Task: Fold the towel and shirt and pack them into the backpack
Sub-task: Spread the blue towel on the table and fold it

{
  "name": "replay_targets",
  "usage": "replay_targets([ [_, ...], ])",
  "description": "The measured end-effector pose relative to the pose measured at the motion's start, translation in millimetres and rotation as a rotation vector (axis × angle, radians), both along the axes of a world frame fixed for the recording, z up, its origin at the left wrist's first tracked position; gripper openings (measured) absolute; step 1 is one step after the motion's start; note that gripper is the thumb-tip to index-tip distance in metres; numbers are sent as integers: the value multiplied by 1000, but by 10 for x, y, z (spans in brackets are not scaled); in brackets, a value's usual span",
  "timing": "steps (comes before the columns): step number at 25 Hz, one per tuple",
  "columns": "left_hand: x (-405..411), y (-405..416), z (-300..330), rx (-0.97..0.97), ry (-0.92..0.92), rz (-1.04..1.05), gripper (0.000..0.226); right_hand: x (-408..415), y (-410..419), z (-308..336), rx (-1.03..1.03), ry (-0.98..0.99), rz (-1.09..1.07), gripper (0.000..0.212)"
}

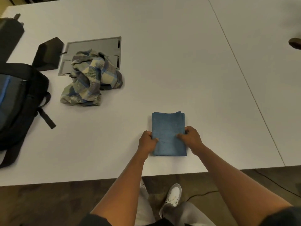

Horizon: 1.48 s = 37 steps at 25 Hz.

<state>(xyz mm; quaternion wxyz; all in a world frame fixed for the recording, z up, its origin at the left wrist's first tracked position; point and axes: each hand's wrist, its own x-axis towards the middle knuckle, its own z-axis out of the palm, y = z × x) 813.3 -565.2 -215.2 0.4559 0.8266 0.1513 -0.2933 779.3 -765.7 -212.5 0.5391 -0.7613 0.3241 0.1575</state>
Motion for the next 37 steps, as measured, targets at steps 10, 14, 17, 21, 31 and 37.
replay_targets([
  [10, 222, 1042, -26, 21, -19, 106, 17, 316, 940, -9, 137, 33, 126, 41],
  [14, 323, 1650, -16, 37, -22, 131, 17, 437, 1498, -47, 166, 31, 110, 42],
  [17, 385, 2142, -7, 62, -26, 150, 18, 545, 1982, -49, 183, 35, 111, 45],
  [21, 473, 2894, 13, 104, -26, 178, 19, 722, 2712, -59, 203, 20, 179, 50],
  [31, 763, 4475, 78, 260, -61, 219, 15, 1123, 4283, -23, 158, -3, 363, 51],
  [37, 898, 5027, 107, 336, -73, 279, 14, 1345, 4835, -3, 111, -17, 458, 51],
])
